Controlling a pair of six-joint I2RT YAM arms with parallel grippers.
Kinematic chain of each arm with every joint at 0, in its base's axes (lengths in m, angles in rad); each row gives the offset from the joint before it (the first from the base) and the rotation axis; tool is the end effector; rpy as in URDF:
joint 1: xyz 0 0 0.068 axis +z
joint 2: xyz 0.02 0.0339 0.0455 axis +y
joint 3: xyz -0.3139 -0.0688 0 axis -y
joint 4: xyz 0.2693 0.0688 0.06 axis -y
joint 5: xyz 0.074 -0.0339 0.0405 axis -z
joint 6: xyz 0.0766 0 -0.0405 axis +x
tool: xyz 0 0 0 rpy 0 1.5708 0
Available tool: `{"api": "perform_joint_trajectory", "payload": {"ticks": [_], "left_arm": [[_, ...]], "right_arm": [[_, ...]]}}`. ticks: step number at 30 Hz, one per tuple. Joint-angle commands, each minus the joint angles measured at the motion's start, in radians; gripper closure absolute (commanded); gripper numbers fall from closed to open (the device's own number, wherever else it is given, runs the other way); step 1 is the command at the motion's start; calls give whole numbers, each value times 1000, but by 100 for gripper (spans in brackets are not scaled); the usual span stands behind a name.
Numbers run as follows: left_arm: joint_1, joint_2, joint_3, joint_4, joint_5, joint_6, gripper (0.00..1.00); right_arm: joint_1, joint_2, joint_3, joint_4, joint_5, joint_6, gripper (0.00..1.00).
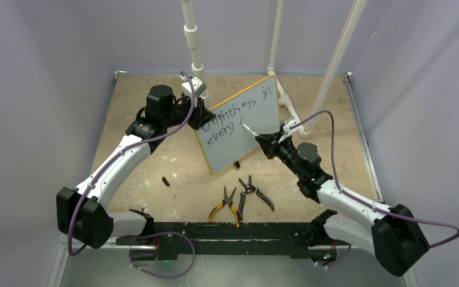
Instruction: Write a sentence on the whiteboard
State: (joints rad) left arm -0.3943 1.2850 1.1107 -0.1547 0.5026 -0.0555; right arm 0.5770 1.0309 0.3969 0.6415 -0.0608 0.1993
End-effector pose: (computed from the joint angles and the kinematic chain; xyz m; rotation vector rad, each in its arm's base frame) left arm 0.3004 -0.1649 0.3815 0.6648 1.8157 -0.7793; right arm 0.2167 0.1466 0.2727 -0.3486 1.5629 0.6554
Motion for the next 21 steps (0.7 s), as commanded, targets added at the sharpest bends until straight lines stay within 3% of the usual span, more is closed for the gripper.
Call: {"api": "perform_joint_trajectory", "payload": {"ticks": [1, 11, 21], "left_arm": [[3, -25, 1, 48, -66, 41, 100], [3, -27, 0, 46, -70, 45, 100], [3, -30, -1, 43, -72, 48, 100]], "right_arm": [[4, -14, 5, -37, 92, 11, 100], [3, -98, -6, 15, 104, 9, 100], [4, -28, 31, 40, 85, 6, 100]]}}
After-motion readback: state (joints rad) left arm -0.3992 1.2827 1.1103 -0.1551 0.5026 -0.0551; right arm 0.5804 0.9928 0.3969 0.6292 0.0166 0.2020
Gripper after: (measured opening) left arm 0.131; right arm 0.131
